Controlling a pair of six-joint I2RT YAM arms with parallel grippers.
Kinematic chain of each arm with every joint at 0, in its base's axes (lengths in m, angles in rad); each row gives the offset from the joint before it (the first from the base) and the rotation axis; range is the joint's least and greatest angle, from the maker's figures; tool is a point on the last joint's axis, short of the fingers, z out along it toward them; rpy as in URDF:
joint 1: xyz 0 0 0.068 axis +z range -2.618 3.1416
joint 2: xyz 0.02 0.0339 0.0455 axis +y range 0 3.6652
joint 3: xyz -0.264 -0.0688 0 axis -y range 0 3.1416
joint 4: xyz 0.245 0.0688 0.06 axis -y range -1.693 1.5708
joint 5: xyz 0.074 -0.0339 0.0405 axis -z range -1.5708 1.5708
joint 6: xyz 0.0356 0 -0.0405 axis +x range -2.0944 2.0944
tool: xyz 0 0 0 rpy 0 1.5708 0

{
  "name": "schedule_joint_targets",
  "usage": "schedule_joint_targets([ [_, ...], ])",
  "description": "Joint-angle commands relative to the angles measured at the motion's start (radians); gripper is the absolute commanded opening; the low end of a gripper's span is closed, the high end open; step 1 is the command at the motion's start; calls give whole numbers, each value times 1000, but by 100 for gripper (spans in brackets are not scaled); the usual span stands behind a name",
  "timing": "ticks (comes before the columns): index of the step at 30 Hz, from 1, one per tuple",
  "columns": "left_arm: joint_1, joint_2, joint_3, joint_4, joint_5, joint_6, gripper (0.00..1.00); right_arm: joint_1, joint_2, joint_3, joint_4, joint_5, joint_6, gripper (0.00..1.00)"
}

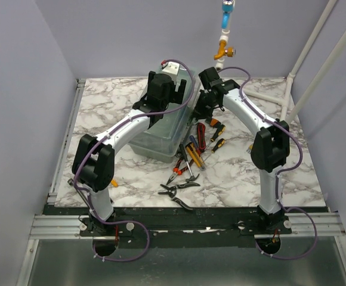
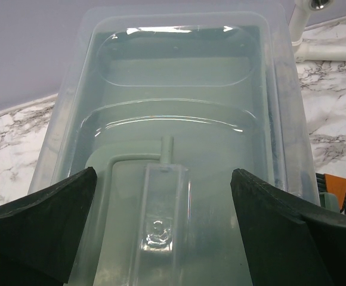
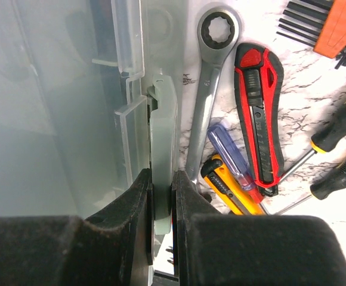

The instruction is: Pack the tool kit

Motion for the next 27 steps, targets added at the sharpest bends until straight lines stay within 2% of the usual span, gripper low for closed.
schedule_joint_targets([
  [1, -67, 119, -87, -316, 62, 22, 98, 12, -70, 180, 191, 4, 22, 1],
  [12, -134, 153, -100, -321, -32, 24, 98, 14, -69, 262, 186, 9, 37, 1],
  [27, -167, 177, -79, -338, -92, 47, 97, 14, -200, 129, 381, -86, 42, 1],
])
